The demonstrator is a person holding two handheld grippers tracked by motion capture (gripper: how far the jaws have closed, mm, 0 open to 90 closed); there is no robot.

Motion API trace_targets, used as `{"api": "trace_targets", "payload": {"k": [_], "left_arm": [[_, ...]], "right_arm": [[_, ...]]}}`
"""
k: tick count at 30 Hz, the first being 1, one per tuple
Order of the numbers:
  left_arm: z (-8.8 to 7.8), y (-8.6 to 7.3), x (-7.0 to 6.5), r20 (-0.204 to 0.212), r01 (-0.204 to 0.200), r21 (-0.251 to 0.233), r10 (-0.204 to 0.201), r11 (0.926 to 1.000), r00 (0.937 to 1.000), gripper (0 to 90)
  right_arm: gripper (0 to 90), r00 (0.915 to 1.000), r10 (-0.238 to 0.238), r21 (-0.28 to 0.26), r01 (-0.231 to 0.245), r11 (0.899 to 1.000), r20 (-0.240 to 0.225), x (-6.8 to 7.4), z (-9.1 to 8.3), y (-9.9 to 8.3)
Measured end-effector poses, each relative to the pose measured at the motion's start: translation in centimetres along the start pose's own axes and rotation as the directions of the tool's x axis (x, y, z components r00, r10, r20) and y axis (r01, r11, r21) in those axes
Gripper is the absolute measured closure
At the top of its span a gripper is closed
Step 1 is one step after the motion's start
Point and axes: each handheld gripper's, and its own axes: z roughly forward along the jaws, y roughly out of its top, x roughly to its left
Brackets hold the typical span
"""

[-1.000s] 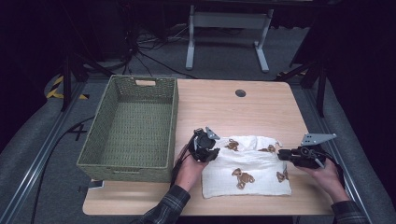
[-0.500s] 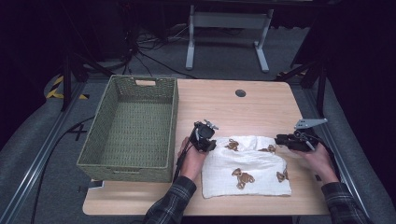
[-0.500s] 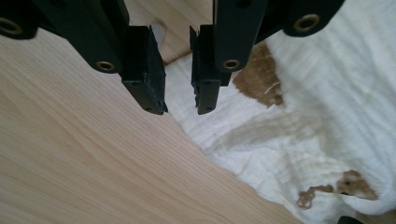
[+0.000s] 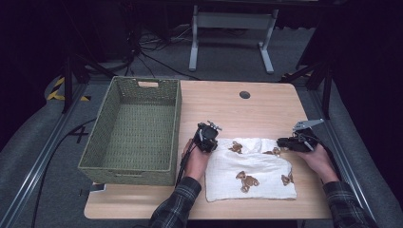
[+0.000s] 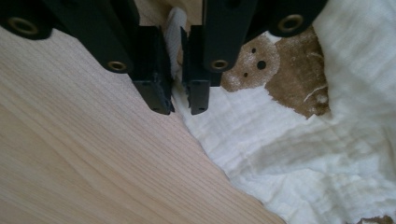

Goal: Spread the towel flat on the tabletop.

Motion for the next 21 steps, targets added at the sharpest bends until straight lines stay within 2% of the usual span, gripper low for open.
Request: {"api": "trace_targets", "payload": {"k": [4,6,7,8,12,17,18,21], "left_arm": [[0.1,0.4,0.2,0.011,0.022,-0.003,-0.022,0.9997,0.9997,87.9],[0.3,0.7,0.4,0.007,0.022,-0.024,-0.022,0.9995,0.9997,87.9],[0.3,0.9,0.4,0.007,0.036,-0.029,-0.035,0.9989,0.9993,87.9],[0.3,1.2,0.6,0.001,0.028,-0.025,-0.028,0.9993,0.9996,87.9],[0.4,2.2,1.4,-0.002,0.041,-0.066,-0.041,0.9970,0.9991,87.9],[0.5,3.5,2.4,-0.014,0.054,-0.086,-0.056,0.9948,0.9983,87.9],[0.7,4.0,2.8,-0.018,0.067,-0.105,-0.069,0.9922,0.9974,87.9],[1.0,4.4,3.4,-0.023,0.075,-0.116,-0.078,0.9904,0.9967,87.9]], "right_arm": [[86.4,0.9999,-0.007,-0.015,0.007,1.000,0.015,0.0,-0.3,0.2],[86.6,0.9997,-0.003,-0.031,0.004,1.000,0.025,-0.3,-0.5,0.2],[86.6,0.9997,0.002,-0.037,-0.002,0.999,0.026,-0.5,-0.6,0.3],[86.6,0.9995,0.003,-0.031,-0.002,1.000,0.031,-0.7,-0.7,0.4],[86.6,0.9988,0.015,-0.053,-0.012,0.999,0.048,-1.6,-1.0,0.9],[86.6,0.9975,0.027,-0.075,-0.022,0.997,0.065,-2.5,-0.8,1.2],[86.6,0.9965,0.031,-0.084,-0.025,0.996,0.077,-3.0,-0.7,1.7],[86.6,0.9950,0.039,-0.095,-0.031,0.995,0.091,-3.7,-0.7,2.3]]}}
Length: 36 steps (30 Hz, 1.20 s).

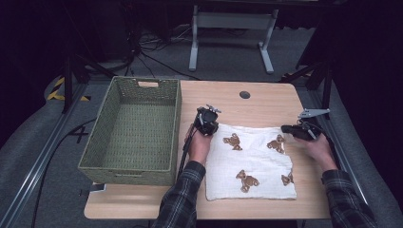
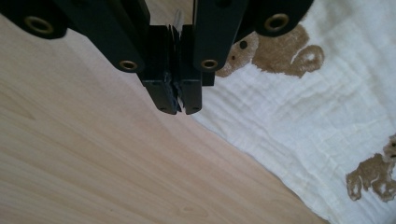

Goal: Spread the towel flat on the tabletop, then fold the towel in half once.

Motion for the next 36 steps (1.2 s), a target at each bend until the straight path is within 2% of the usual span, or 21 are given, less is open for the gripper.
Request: {"api": "trace_targets", "payload": {"k": [3,7,12,19,26,29,36], "left_arm": [[0.4,0.5,0.6,-0.001,0.013,-0.010,-0.013,0.9999,0.9999,87.9],[1.1,0.9,1.1,-0.012,0.008,-0.002,-0.008,1.0000,0.9999,87.8],[1.5,0.7,1.3,0.001,0.014,0.003,-0.014,0.9999,0.9999,87.9],[0.3,0.8,0.9,0.015,0.014,-0.024,-0.013,0.9996,0.9998,87.8],[-1.3,0.6,0.4,0.019,0.006,-0.031,-0.005,0.9995,0.9998,87.8],[-1.6,0.4,0.3,0.028,0.005,-0.036,-0.004,0.9993,0.9996,87.8],[-3.0,-0.2,-0.6,0.024,-0.028,-0.029,0.029,0.9992,0.9993,87.8]], "right_arm": [[86.6,0.9999,0.006,-0.006,-0.006,1.000,0.011,-0.7,0.3,0.6],[86.6,0.9997,0.015,-0.025,-0.015,1.000,0.021,-1.4,0.7,1.2],[86.7,0.9995,0.025,-0.025,-0.024,0.999,0.017,-1.7,1.0,1.1],[86.7,0.9998,0.017,-0.042,-0.016,0.999,0.007,-1.3,0.1,1.0],[86.7,0.9999,0.010,-0.071,-0.011,0.997,-0.014,-0.3,-1.1,0.6],[86.7,0.9999,0.002,-0.068,-0.003,0.998,-0.016,0.1,-1.4,0.5],[86.8,0.9997,-0.016,-0.092,0.014,0.996,-0.020,1.1,-2.9,-0.3]]}}
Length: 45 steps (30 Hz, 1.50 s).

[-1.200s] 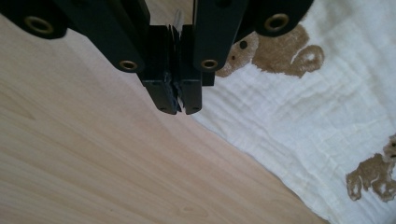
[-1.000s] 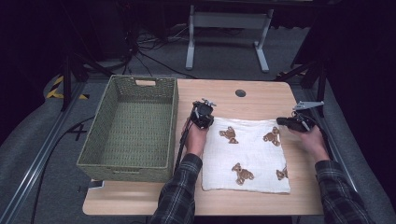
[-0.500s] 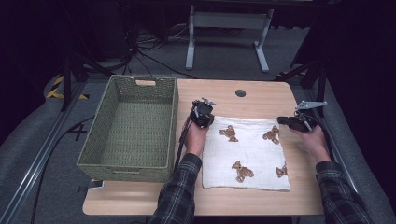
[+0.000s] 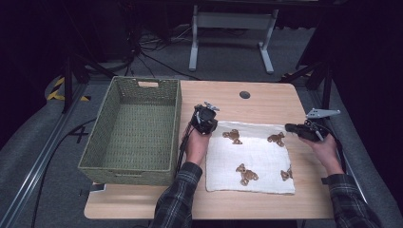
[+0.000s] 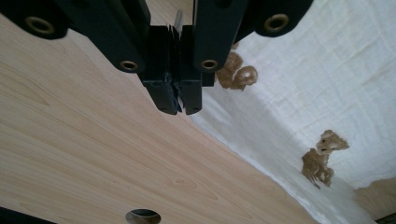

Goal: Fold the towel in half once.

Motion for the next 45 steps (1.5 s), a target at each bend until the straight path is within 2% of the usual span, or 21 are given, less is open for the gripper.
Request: {"api": "trace_targets", "payload": {"k": [4,10,14,20,23,25,29,37,44,45], "left_arm": [[-0.7,-0.6,-0.6,-0.016,-0.027,0.014,0.028,0.9995,0.9995,87.8],[-1.8,-1.4,-1.3,-0.018,-0.043,0.009,0.044,0.9990,0.9989,87.8],[-2.5,-2.0,-1.6,-0.001,-0.041,0.003,0.041,0.9991,0.9991,87.8],[-3.3,-3.1,-2.0,0.043,-0.020,-0.010,0.020,0.9998,0.9989,87.8],[-3.7,-3.6,-2.1,0.062,-0.024,0.001,0.024,0.9997,0.9978,87.8],[-4.0,-4.1,-2.4,0.081,-0.010,-0.007,0.010,0.9999,0.9967,87.8],[-4.6,-4.8,-2.9,0.076,-0.019,-0.005,0.019,0.9998,0.9969,87.8],[-5.8,-5.8,-4.1,0.064,-0.032,0.000,0.032,0.9995,0.9975,87.8],[-6.7,-6.9,-5.1,0.073,-0.053,0.001,0.053,0.9986,0.9959,87.8],[-6.7,-7.0,-5.2,0.073,-0.047,-0.005,0.047,0.9989,0.9962,87.8]], "right_arm": [[86.9,0.9999,-0.013,-0.007,0.013,1.000,-0.007,0.7,-0.7,-0.3],[86.8,0.9994,-0.030,-0.008,0.029,1.000,-0.019,1.9,-1.8,-0.8],[86.9,0.9989,-0.040,-0.003,0.040,0.999,-0.026,2.7,-2.4,-1.2],[86.9,0.9983,-0.019,0.001,0.019,1.000,-0.055,3.4,-3.0,-2.0],[86.8,0.9975,-0.020,-0.003,0.020,1.000,-0.067,3.9,-3.3,-2.2],[86.8,0.9973,-0.021,-0.005,0.021,1.000,-0.070,4.2,-3.6,-2.3],[86.8,0.9965,-0.016,-0.007,0.016,1.000,-0.083,4.8,-4.1,-2.8],[86.9,0.9952,-0.035,0.001,0.035,0.999,-0.092,6.1,-4.8,-3.5],[86.8,0.9944,-0.035,-0.005,0.035,0.999,-0.100,7.0,-5.6,-4.3],[86.8,0.9939,-0.039,-0.004,0.039,0.999,-0.103,7.1,-5.8,-4.3]]}}
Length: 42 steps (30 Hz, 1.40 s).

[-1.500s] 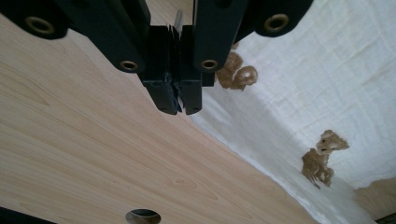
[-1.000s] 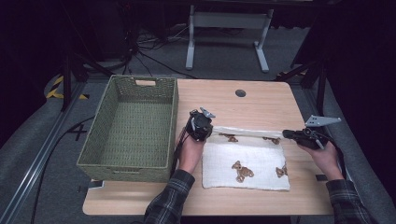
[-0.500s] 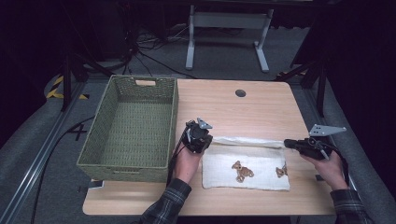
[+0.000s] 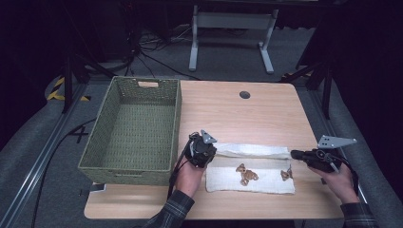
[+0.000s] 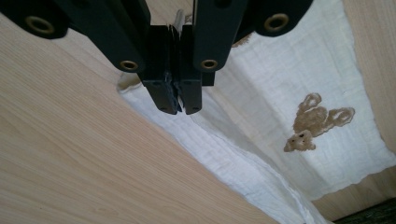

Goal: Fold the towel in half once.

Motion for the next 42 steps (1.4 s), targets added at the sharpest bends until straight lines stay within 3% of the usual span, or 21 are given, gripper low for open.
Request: {"api": "trace_targets", "payload": {"k": [3,5,17,19,23,29,30,35,36,42], "left_arm": [[-0.4,-0.2,0.0,0.004,-0.015,0.008,0.015,0.9999,0.9999,87.8],[-0.5,-0.4,-0.3,0.007,0.003,0.002,-0.003,1.0000,1.0000,87.9],[-1.6,-1.9,-1.2,0.033,-0.033,0.021,0.032,0.9992,0.9989,87.8],[-1.8,-2.3,-1.4,0.042,-0.022,0.026,0.021,0.9994,0.9989,87.8],[-2.5,-2.8,-1.7,0.051,-0.046,0.020,0.045,0.9987,0.9977,87.8],[-2.3,-3.9,-2.1,0.078,-0.039,0.056,0.034,0.9976,0.9964,87.8],[-2.3,-3.9,-2.0,0.087,-0.055,0.068,0.049,0.9962,0.9950,87.8],[-2.5,-4.4,-2.4,0.120,-0.051,0.073,0.042,0.9961,0.9919,87.6],[-2.6,-4.4,-2.4,0.130,-0.057,0.091,0.045,0.9942,0.9905,87.4],[-2.6,-4.8,-2.4,0.130,-0.051,0.077,0.040,0.9957,0.9907,77.2]], "right_arm": [[86.8,1.0000,0.000,-0.004,0.000,1.000,-0.002,0.3,-0.3,-0.2],[86.8,1.0000,0.004,-0.010,-0.004,1.000,-0.005,0.5,-0.5,-0.5],[86.9,0.9994,0.003,-0.005,-0.003,1.000,-0.034,2.3,-1.6,-1.9],[86.8,0.9991,-0.003,0.000,0.003,1.000,-0.041,2.7,-1.7,-2.0],[86.8,0.9988,-0.012,-0.008,0.011,1.000,-0.047,3.4,-2.1,-2.2],[86.8,0.9977,-0.010,0.019,0.011,1.000,-0.066,4.0,-2.1,-2.9],[86.8,0.9977,-0.013,0.019,0.014,1.000,-0.067,4.2,-2.1,-2.9],[86.8,0.9978,-0.001,0.023,0.003,1.000,-0.066,4.4,-2.4,-3.5],[86.7,0.9975,0.003,0.023,-0.001,1.000,-0.071,4.4,-2.5,-3.6],[78.1,0.9939,0.018,0.036,-0.014,0.999,-0.109,4.6,-2.6,-4.1]]}}
